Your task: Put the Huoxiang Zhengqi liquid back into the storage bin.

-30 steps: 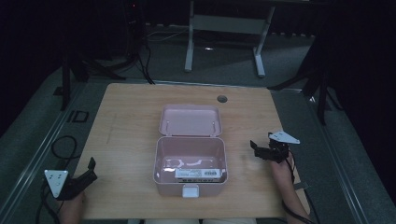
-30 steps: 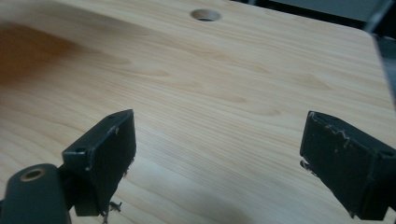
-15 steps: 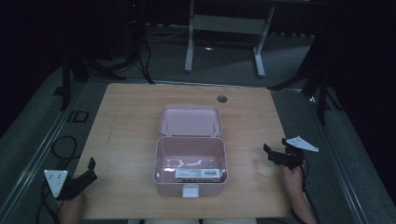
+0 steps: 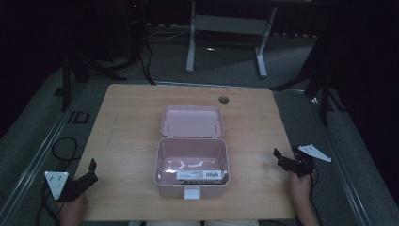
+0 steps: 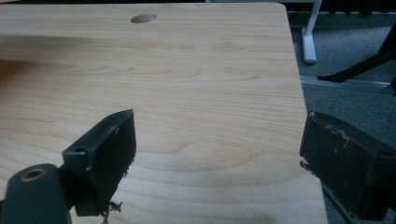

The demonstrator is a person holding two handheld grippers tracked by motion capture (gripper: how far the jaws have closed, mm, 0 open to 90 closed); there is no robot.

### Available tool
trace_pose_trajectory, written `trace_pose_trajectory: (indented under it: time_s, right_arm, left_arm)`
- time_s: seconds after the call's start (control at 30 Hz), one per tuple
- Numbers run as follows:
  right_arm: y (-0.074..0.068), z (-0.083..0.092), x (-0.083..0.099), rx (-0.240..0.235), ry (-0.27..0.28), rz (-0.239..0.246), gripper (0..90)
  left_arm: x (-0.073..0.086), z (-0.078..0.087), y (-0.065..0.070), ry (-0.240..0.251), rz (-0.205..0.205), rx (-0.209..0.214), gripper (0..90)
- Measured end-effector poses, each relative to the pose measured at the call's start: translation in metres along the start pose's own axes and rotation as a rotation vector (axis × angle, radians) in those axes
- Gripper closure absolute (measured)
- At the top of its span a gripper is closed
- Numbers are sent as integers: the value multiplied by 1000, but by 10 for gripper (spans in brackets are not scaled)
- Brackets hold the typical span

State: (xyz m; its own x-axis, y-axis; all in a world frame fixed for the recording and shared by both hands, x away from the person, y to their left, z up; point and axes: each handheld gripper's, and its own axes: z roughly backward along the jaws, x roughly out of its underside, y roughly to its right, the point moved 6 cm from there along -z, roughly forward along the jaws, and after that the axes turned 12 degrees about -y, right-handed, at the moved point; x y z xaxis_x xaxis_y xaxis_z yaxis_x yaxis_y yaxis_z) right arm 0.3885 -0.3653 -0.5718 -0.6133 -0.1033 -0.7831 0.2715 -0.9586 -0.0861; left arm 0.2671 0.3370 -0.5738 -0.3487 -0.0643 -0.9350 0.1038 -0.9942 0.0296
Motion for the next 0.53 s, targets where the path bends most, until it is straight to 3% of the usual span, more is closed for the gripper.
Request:
trace_pose_trajectory:
  time_s: [0.27,0.53]
  right_arm:
    - [8,2,1,12,6,-25,106]
    - [4,-1,1,1,-14,0,129]
  left_arm:
    - [0,1,0,6,0,1,34]
    - [0,1,0,8,3,3,34]
